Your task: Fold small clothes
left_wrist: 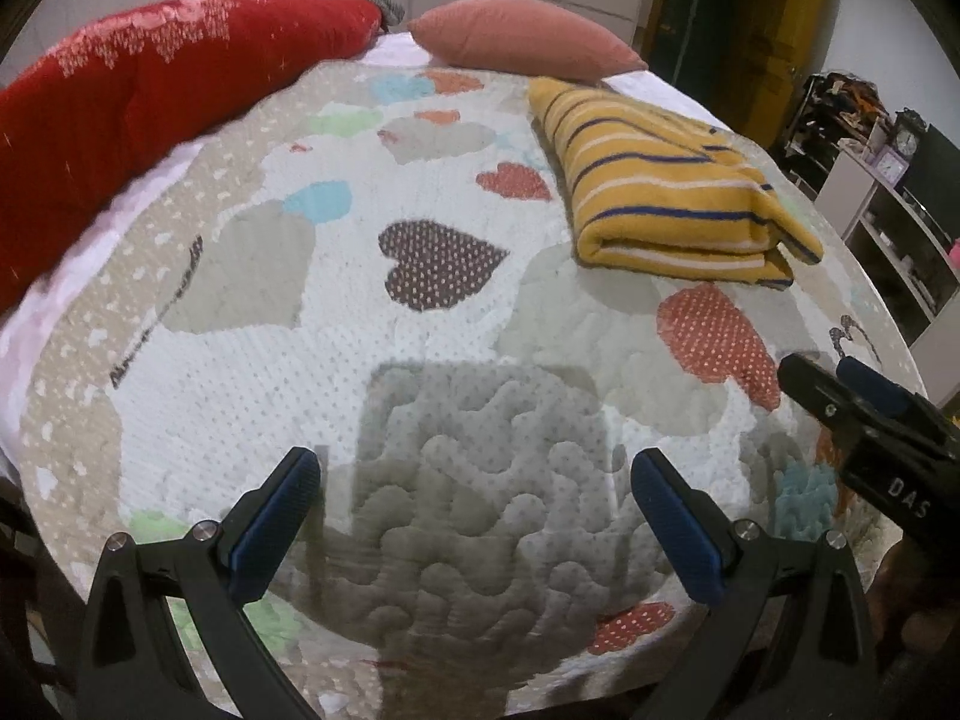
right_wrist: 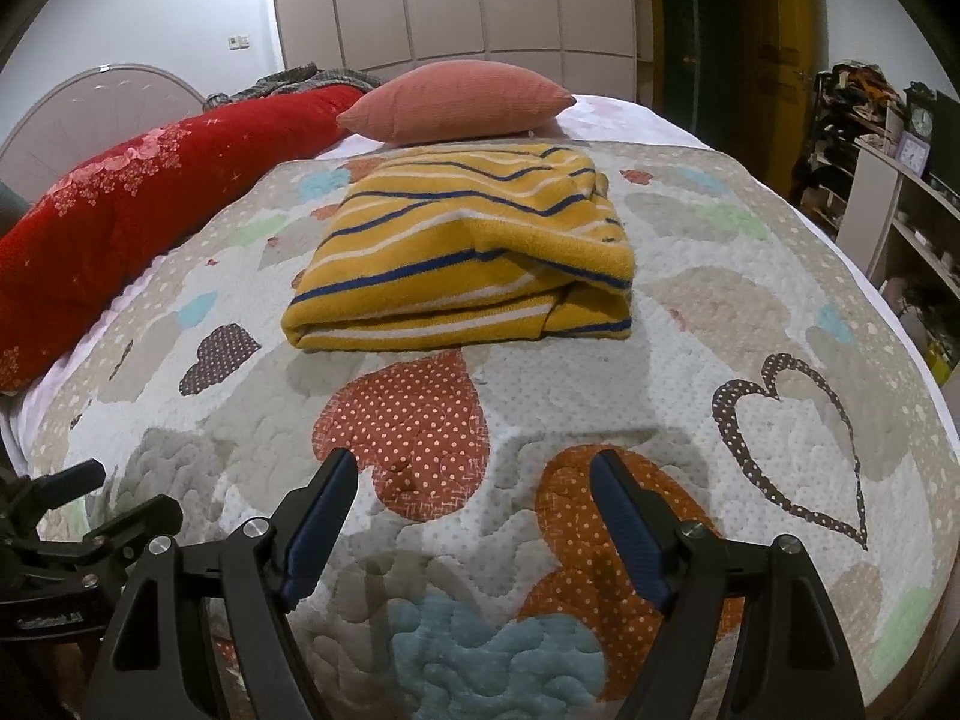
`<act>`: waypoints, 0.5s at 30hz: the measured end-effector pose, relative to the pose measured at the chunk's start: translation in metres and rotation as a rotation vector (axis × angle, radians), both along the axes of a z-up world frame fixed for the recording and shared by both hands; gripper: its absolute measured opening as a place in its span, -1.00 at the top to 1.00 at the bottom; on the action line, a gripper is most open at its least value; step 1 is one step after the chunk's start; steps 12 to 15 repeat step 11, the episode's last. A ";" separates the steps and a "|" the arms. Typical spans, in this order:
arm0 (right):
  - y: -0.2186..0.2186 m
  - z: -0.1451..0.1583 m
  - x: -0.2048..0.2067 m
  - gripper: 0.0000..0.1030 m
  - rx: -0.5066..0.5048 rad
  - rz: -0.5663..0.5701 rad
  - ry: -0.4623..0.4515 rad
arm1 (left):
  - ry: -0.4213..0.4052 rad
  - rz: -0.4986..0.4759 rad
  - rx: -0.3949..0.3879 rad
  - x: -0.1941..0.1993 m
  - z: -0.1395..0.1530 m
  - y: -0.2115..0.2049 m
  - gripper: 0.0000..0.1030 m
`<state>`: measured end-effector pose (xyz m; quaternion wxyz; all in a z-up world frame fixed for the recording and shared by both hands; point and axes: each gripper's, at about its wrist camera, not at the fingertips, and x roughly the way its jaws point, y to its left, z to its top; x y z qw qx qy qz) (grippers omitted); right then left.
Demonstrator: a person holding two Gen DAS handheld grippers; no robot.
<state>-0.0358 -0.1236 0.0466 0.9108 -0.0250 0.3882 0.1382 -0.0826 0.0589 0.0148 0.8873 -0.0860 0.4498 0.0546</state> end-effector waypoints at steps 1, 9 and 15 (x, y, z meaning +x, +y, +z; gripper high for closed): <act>0.000 -0.001 0.000 -0.63 -0.001 0.002 -0.001 | 0.008 -0.001 -0.004 0.001 -0.001 -0.001 -1.00; -0.008 -0.005 0.001 -0.65 0.005 -0.004 0.002 | -0.001 -0.023 0.018 -0.001 -0.001 -0.011 -1.00; -0.012 -0.006 0.001 -0.65 0.015 -0.011 0.008 | -0.001 -0.024 0.021 -0.002 0.000 -0.013 -1.00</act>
